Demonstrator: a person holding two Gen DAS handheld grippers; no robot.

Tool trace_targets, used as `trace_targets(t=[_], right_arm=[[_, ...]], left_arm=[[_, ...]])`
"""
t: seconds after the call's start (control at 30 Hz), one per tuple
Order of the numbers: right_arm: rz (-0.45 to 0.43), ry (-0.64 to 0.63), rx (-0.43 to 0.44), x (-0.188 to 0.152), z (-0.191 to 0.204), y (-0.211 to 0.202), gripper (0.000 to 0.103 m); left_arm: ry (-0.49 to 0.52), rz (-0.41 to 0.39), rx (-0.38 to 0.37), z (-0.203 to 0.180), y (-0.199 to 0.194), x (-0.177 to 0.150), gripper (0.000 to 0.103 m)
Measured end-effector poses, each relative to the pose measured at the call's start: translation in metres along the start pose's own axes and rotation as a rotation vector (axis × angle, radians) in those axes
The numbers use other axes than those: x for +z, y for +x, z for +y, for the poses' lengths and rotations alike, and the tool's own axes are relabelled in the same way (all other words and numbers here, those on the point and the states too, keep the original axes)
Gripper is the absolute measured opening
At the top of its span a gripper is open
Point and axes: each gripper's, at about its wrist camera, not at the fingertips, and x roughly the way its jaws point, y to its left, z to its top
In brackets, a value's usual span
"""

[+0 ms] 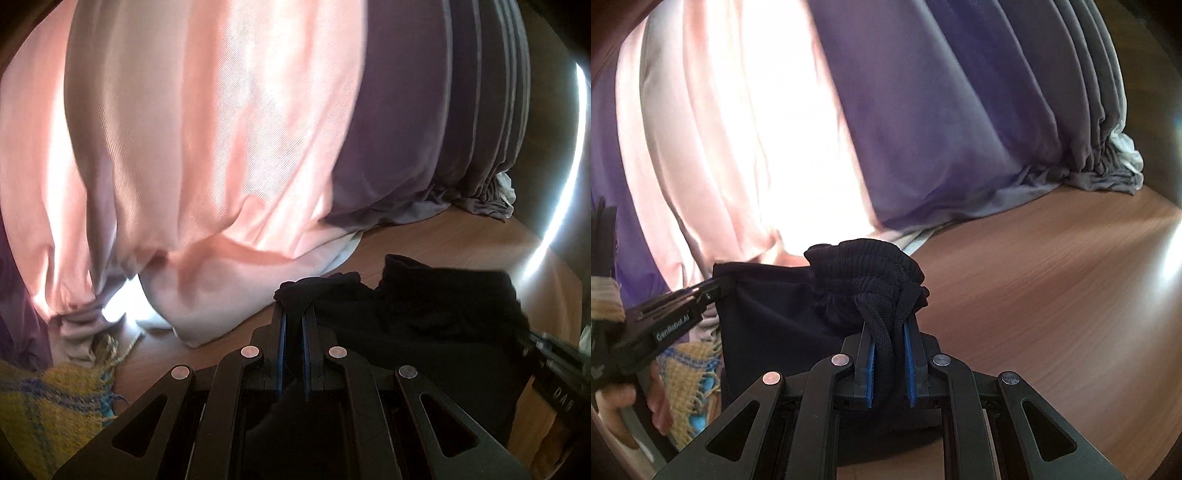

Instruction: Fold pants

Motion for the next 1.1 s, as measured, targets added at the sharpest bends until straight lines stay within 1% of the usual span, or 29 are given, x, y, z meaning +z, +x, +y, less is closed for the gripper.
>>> trace_targets(t=[0.07,0.23,0.33,0.47,0.6,0.63,0.67,0.73,0.77,0.8,0.83,0.87,0.9,0.97,1.0,1.03,1.1], right_arm=[[0.03,0.02,-0.008,-0.01,0.006,0.009,0.014],[0.126,0.06,-0.008,-0.036,0.012,0.023,0.014],[0.167,0.071,0.0,-0.048,0.014,0.027,0.014],[0.192,0.06,-0.005,-0.057,0.015,0.027,0.015],[0.238,0.105,0.006,-0.065,0.009,0.028,0.016],[0.25,0.111,0.003,-0.065,0.005,0.03,0.02],[0.258,0.114,-0.002,-0.065,0.003,0.03,0.023],[0.264,0.129,-0.027,-0.062,-0.003,0.028,0.041],[0.263,0.129,-0.05,-0.06,-0.006,0.026,0.046],[0.26,0.124,-0.07,-0.059,-0.009,0.022,0.053],[0.256,0.11,-0.089,-0.056,-0.011,0.017,0.055],[0.251,0.093,-0.1,-0.054,-0.012,0.013,0.055],[0.243,0.075,-0.106,-0.052,-0.013,0.007,0.055],[0.202,0.025,-0.102,-0.045,-0.011,-0.008,0.055],[0.175,0.001,-0.111,-0.041,-0.01,-0.016,0.055],[0.156,-0.011,-0.111,-0.037,-0.009,-0.021,0.058],[0.125,-0.035,-0.08,-0.028,-0.01,-0.029,0.061]], left_arm=[[-0.006,0.027,-0.006,0.008,0.009,-0.005,0.009],[0.03,0.102,-0.003,0.017,0.024,-0.023,0.009],[0.044,0.142,-0.001,0.022,0.029,-0.033,0.009],[0.071,0.169,0.01,0.024,0.035,-0.04,0.009],[0.081,0.185,0.02,0.021,0.041,-0.044,0.01],[0.087,0.19,0.024,0.02,0.043,-0.045,0.011],[0.093,0.194,0.031,0.019,0.044,-0.046,0.015],[0.103,0.196,0.038,0.016,0.043,-0.049,0.018],[0.106,0.192,0.043,0.015,0.042,-0.05,0.025],[0.11,0.184,0.056,0.014,0.038,-0.051,0.03],[0.116,0.163,0.076,0.013,0.031,-0.052,0.039],[0.122,0.142,0.09,0.011,0.024,-0.053,0.044],[0.131,0.114,0.109,0.008,0.013,-0.054,0.046],[0.119,0.086,0.144,0.008,-0.003,-0.055,0.053],[0.088,0.073,0.149,0.008,-0.015,-0.058,0.053],[0.061,0.068,0.134,0.007,-0.022,-0.061,0.053],[0.014,0.069,0.096,0.003,-0.036,-0.07,0.053]])
